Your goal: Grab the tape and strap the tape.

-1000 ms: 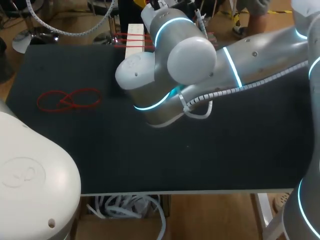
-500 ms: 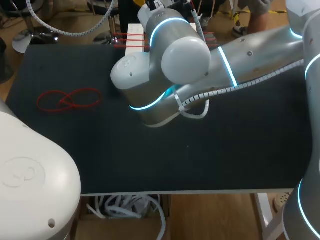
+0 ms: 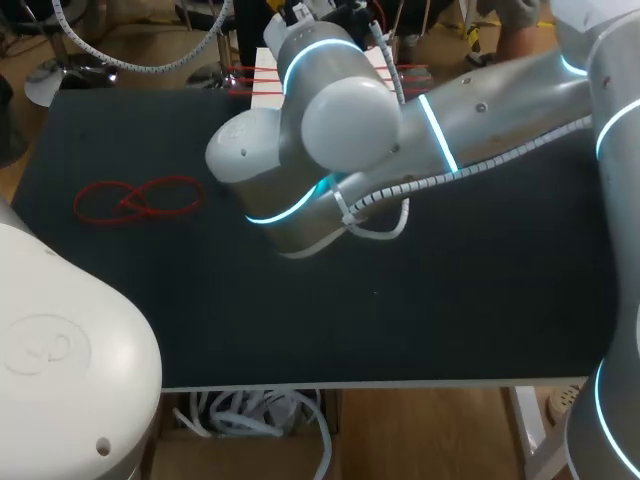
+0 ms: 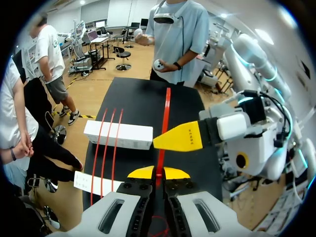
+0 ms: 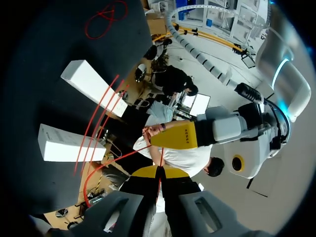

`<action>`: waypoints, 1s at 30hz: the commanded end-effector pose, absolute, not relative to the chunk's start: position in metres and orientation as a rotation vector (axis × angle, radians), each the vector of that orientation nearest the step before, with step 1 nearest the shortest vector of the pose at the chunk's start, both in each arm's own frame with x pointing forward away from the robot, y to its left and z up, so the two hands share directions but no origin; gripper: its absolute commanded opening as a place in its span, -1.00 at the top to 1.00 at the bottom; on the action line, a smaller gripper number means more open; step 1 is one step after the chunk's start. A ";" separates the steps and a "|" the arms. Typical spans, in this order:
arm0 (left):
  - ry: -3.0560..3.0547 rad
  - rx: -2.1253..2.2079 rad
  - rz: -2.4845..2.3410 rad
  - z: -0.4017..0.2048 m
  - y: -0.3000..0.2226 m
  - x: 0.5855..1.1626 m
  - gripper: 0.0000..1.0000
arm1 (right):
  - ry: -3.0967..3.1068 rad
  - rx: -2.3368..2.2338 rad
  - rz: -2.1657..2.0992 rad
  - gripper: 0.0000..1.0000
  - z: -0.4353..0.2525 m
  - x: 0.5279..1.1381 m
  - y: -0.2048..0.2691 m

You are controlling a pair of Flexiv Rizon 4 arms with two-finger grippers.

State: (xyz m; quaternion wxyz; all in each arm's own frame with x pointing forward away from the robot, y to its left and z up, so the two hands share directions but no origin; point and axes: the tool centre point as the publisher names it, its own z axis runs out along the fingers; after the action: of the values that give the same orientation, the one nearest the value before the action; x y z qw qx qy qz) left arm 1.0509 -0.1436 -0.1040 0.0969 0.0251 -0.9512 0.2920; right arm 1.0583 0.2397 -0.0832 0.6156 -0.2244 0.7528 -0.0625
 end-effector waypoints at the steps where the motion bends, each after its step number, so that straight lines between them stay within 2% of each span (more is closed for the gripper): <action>1: -2.817 0.075 0.859 -0.103 -0.144 1.051 1.00 | 1.745 -0.504 -0.164 1.00 -0.083 1.060 0.251; 20: -2.817 0.075 0.859 -0.103 -0.144 1.051 1.00 | 1.739 -0.519 -0.184 1.00 -0.085 1.061 0.257; 21: -2.817 0.075 0.859 -0.103 -0.144 1.051 1.00 | 1.738 -0.522 -0.182 0.59 -0.084 1.061 0.256; 22: -2.817 0.075 0.859 -0.103 -0.144 1.051 1.00 | 1.738 -0.526 -0.177 0.36 -0.083 1.060 0.254; 23: -2.817 0.075 0.859 -0.103 -0.144 1.051 1.00 | 1.736 -0.529 -0.173 0.18 -0.083 1.060 0.253; 24: -2.817 0.075 0.859 -0.103 -0.144 1.051 1.00 | 1.734 -0.535 -0.170 0.10 -0.082 1.059 0.251; 27: -2.817 0.075 0.859 -0.103 -0.144 1.051 1.00 | 1.729 -0.558 -0.160 0.17 -0.081 1.053 0.245; 28: -2.817 0.075 0.859 -0.103 -0.144 1.051 1.00 | 1.726 -0.565 -0.156 0.29 -0.081 1.051 0.243; 29: -2.817 0.075 0.859 -0.103 -0.144 1.051 1.00 | 1.725 -0.576 -0.151 0.49 -0.081 1.048 0.241; 30: -2.817 0.075 0.859 -0.103 -0.144 1.051 1.00 | 1.722 -0.584 -0.145 0.57 -0.081 1.045 0.238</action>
State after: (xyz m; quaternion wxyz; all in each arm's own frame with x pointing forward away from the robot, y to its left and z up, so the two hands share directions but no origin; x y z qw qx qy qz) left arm 1.0509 -0.1436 -0.1038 0.0970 0.0249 -0.9511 0.2923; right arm 1.0537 0.2529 -0.0836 0.6158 -0.2364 0.7475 -0.0786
